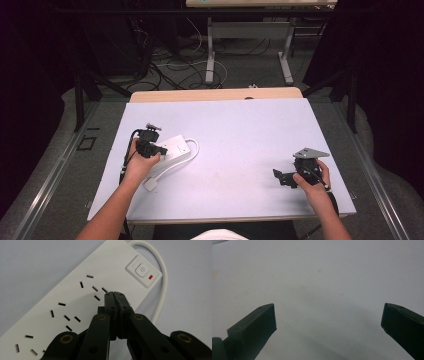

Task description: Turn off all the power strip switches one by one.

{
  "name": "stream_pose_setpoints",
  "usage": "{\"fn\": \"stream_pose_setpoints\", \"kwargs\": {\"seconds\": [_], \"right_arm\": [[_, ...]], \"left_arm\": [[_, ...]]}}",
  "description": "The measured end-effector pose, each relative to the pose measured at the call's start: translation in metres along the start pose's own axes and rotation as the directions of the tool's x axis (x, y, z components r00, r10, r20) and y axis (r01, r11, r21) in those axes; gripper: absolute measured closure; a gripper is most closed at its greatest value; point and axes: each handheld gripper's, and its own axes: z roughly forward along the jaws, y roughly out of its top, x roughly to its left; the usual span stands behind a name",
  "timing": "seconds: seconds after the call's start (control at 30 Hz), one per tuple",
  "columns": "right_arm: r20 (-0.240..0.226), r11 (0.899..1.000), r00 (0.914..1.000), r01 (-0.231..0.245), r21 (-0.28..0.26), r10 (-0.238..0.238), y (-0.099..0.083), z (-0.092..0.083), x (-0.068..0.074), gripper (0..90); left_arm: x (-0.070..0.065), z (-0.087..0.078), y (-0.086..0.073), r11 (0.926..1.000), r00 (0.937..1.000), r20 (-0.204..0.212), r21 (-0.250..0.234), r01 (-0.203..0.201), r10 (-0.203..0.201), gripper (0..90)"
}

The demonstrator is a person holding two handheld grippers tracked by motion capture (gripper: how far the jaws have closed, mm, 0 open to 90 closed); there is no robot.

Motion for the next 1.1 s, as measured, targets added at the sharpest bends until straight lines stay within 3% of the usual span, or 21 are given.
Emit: {"fn": "stream_pose_setpoints", "kwargs": {"seconds": [0.57,1.1], "right_arm": [[-0.001,1.0,1.0,0.0,0.002,0.0,-0.0002,0.0001,0.0,0.0],[-0.003,1.0,1.0,0.004,0.003,-0.004,-0.0001,0.0001,0.0007,0.0]], "left_arm": [[0.0038,0.0048,-0.0035,0.9998,0.9998,0.006,0.009,0.019,-0.019,89.9],[0.0031,0.0053,-0.004,0.9999,1.0,0.002,0.012,0.005,-0.005,90.0]]}}
